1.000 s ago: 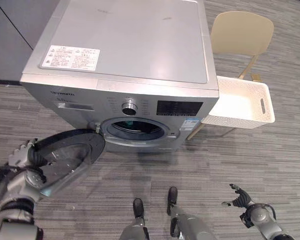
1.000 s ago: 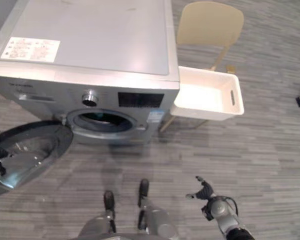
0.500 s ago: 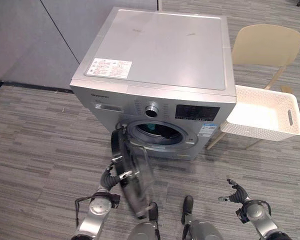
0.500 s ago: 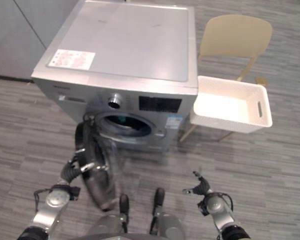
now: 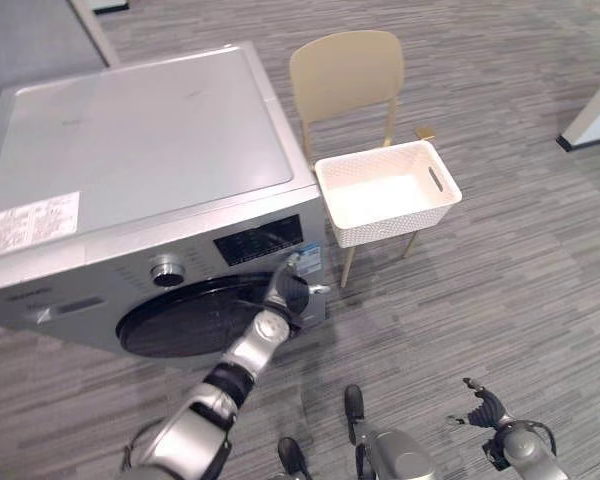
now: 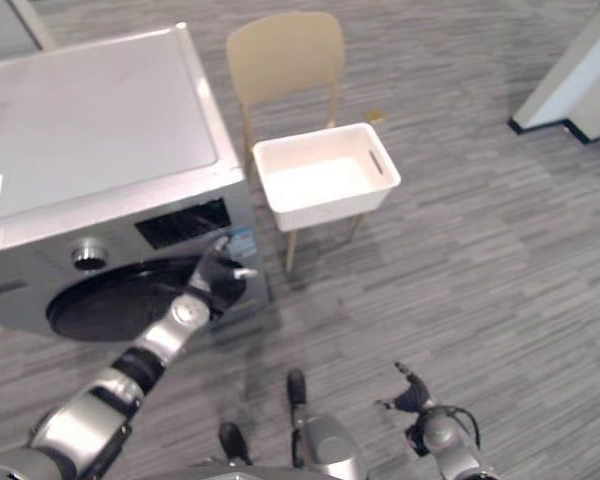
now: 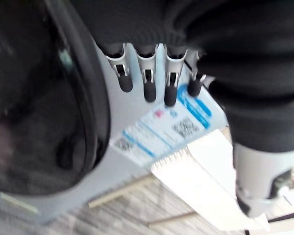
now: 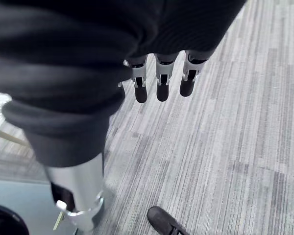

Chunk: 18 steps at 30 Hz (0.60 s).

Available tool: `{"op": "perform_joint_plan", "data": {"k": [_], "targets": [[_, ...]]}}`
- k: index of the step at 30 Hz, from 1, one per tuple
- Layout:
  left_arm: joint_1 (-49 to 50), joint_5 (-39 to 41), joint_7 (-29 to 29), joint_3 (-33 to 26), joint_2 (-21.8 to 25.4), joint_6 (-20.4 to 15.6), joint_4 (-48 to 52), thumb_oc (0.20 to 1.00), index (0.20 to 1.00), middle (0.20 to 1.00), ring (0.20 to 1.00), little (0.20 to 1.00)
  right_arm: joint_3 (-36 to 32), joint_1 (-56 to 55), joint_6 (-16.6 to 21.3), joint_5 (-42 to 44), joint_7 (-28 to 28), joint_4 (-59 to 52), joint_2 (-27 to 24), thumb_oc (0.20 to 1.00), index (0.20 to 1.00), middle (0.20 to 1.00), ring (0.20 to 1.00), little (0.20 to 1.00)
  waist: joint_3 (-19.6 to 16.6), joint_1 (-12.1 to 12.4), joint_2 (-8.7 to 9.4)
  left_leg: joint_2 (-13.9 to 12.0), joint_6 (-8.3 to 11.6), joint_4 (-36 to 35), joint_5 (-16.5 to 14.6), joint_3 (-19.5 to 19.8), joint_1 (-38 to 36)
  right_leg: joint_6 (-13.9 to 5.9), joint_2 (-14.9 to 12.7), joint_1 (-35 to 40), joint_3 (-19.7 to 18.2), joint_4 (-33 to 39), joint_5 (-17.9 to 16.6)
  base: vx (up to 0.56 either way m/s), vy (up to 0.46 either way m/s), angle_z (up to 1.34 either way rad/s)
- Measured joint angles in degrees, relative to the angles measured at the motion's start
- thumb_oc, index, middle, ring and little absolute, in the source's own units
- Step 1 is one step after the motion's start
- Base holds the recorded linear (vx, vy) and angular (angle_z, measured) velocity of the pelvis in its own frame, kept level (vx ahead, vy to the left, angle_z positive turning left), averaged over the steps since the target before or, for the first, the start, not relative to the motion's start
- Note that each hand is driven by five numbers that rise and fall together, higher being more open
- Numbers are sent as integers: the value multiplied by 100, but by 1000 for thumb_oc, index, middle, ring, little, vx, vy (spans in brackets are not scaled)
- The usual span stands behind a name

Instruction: Grab the laundry basket,head to the washer,open it,put in the laundry and shut it.

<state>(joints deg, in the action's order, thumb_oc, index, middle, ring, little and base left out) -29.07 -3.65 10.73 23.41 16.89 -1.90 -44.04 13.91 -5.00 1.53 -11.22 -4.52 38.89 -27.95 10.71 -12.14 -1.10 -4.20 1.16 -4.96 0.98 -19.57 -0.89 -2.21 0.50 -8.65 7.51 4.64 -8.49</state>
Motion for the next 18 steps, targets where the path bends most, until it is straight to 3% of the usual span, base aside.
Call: {"op": "perform_joint_plan", "data": {"k": [1, 2, 3, 6, 11, 13, 18], "targets": [[108, -3, 15, -40, 33, -14, 99, 1000, 1000, 1000, 1000, 1000, -11, -13, 0, 0, -14, 1, -44, 1000, 1000, 1000, 1000, 1000, -18, 2, -65, -7, 1, 0, 0, 8, -12, 17, 8, 14, 11, 0, 11, 16, -6, 15], [637, -135, 62, -156, 47, -19, 460, 1000, 1000, 1000, 1000, 1000, -64, -24, 0, 4, -45, 24, -89, 1000, 1000, 1000, 1000, 1000, -99, 63, -241, -30, 7, 0, -3, 108, -26, 63, 26, 67, 86, 2, 43, 26, -2, 40], [1143, -188, 60, -151, 13, -72, 738, 1000, 1000, 1000, 1000, 1000, -88, -22, 3, 4, -48, 47, -88, 1000, 1000, 1000, 1000, 1000, -181, 232, -379, -47, 9, 14, -3, 183, -17, 113, 32, 98, 178, 2, 78, 25, 2, 37], [2284, -204, -22, -425, 27, -81, 1356, 1000, 1000, 1000, 1000, 1000, -237, 168, 7, 7, -57, 130, -4, 1000, 1000, 1000, 1000, 1000, -227, 424, -477, -66, 37, -4, -69, 340, -45, 160, 40, 200, 291, 1, 114, 27, 2, 25], [3890, -91, -521, -843, 85, -14, 1070, 1000, 1000, 1000, 1000, 1000, -317, 311, 0, 6, -61, 268, 17, 1000, 1000, 1000, 1000, 1000, -207, 830, -424, -47, 35, 23, -51, 644, -135, 222, 2, 382, 504, 0, 160, 5, -3, 31], [4091, -63, -616, -1001, 82, -59, 967, 1000, 1000, 1000, 1000, 1000, -439, 399, 0, 6, -61, 297, 120, 1000, 1000, 1000, 1000, 1000, -200, 982, -375, -43, 34, -4, -53, 668, -109, 220, -13, 398, 511, 0, 159, 5, -1, 19], [4028, 132, -611, -1676, -62, -59, -534, 1000, 1000, 1000, 1000, 1000, -456, 513, -11, 8, -68, 569, 438, 1000, 1000, 1000, 1000, 1000, -259, 1084, -170, -24, 16, -4, -37, 880, -140, 235, -44, 518, 677, 0, 186, 7, 20, 18]]}}
